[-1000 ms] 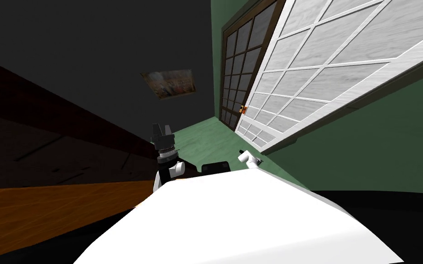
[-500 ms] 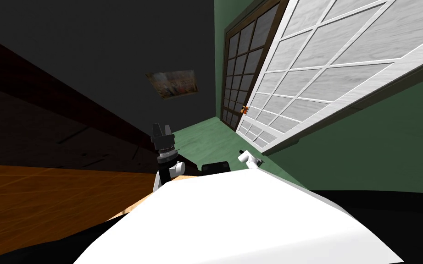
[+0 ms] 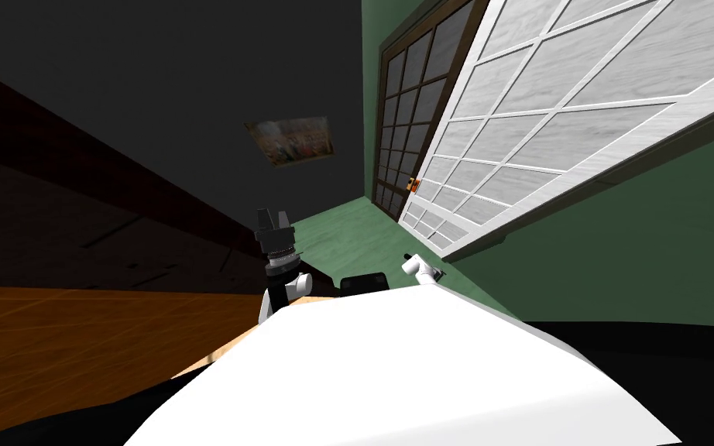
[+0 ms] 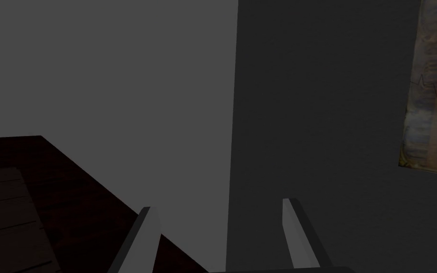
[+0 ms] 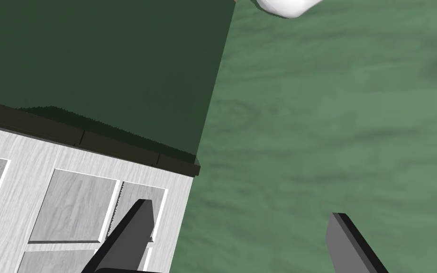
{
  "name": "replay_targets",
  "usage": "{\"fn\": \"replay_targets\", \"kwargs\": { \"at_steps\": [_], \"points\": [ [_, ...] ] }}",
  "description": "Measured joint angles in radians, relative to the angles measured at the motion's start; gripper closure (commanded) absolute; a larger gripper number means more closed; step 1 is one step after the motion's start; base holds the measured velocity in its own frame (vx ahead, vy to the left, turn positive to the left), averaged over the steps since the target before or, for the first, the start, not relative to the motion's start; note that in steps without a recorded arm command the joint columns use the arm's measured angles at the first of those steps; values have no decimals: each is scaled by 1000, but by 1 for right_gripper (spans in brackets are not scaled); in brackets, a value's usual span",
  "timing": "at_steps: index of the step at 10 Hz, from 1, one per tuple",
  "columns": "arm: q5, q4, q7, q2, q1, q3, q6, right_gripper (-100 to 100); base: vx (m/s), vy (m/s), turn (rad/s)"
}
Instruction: Push the door open
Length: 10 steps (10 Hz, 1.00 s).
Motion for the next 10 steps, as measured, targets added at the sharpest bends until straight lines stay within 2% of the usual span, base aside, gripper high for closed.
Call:
{"fn": "replay_targets", "kwargs": {
  "at_steps": [4,7,10],
  "points": [
    [3,29,7,-6,-11,13,0,-100,-155,-29,98],
    [6,66,18,-14,-24,30,3,-100,-81,21,-51],
    [7,72,19,-15,-26,33,2,-100,2,-4,14]
  ]
}}
